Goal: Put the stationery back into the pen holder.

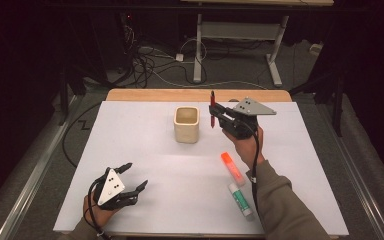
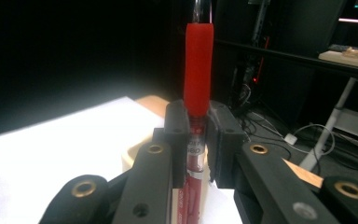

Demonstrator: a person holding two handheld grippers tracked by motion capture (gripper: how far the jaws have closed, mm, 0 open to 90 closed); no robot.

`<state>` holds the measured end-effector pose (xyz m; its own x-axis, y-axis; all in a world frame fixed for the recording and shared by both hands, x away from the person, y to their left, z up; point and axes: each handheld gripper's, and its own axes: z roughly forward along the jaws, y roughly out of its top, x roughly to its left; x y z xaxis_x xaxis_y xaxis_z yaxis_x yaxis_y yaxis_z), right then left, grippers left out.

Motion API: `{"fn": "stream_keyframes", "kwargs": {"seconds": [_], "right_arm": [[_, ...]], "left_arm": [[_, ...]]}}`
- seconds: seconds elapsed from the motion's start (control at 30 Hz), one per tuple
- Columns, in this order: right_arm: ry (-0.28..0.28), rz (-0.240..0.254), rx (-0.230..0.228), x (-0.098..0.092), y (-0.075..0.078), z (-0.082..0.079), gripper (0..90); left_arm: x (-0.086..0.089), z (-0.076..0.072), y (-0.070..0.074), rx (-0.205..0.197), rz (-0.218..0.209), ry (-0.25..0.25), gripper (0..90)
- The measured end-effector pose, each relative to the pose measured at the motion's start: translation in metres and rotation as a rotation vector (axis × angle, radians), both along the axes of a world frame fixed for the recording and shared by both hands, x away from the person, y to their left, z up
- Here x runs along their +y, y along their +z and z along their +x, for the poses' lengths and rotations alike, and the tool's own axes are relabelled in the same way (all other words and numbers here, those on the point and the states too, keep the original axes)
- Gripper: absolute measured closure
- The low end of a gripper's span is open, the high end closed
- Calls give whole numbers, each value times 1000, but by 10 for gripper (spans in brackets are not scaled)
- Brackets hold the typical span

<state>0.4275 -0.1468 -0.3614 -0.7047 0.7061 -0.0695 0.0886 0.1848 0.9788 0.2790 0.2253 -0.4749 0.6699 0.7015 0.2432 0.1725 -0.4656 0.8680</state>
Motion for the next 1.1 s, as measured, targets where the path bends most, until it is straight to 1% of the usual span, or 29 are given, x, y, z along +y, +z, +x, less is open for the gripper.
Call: {"fn": "stream_keyframes", "kwargs": {"seconds": [0.07, 0.13, 0.17, 0.2, 0.23, 0.27, 0.33, 0.4, 0.53, 0.6, 0.67, 0.7, 0.77, 0.97, 1.1], "right_arm": [[2, 8, -5, 4, 4, 3, 802], [2, 25, -7, 9, 7, 7, 801], [2, 25, -7, 9, 7, 7, 801], [5, 25, -13, 15, 9, 10, 801], [5, 25, -13, 15, 9, 10, 801], [10, 44, -11, 19, 10, 13, 801], [8, 48, -12, 24, 11, 17, 801], [9, 54, -6, 27, 10, 19, 801], [27, 58, 13, 40, 4, 27, 801], [24, 54, 17, 42, 3, 29, 801], [26, 60, 23, 45, 0, 31, 801], [23, 58, 28, 47, -1, 32, 801], [23, 33, 35, 51, -6, 35, 801], [24, 19, 59, 53, -12, 38, 800], [29, 2, 65, 54, -15, 40, 800]], "left_arm": [[1, -1, 1, -15, -9, 8, 253], [2, -1, 1, -11, -10, 9, 253], [2, -1, 1, -11, -10, 9, 253], [2, -1, 1, -11, -10, 8, 253], [2, -2, 1, -12, -11, 6, 253], [2, -2, 1, -13, -12, 7, 253], [1, -2, 1, -13, -9, 7, 253], [1, -2, 0, -9, -5, 8, 253], [1, -2, 0, -8, -5, 8, 252], [2, -3, 0, -10, -6, 7, 252], [2, -3, 0, -7, -13, 8, 252], [3, -3, 0, -6, -13, 8, 252], [3, -3, 0, -2, -10, 5, 252], [2, -2, -1, 0, -12, 0, 252], [1, -3, -1, 1, -8, -6, 252]]}}
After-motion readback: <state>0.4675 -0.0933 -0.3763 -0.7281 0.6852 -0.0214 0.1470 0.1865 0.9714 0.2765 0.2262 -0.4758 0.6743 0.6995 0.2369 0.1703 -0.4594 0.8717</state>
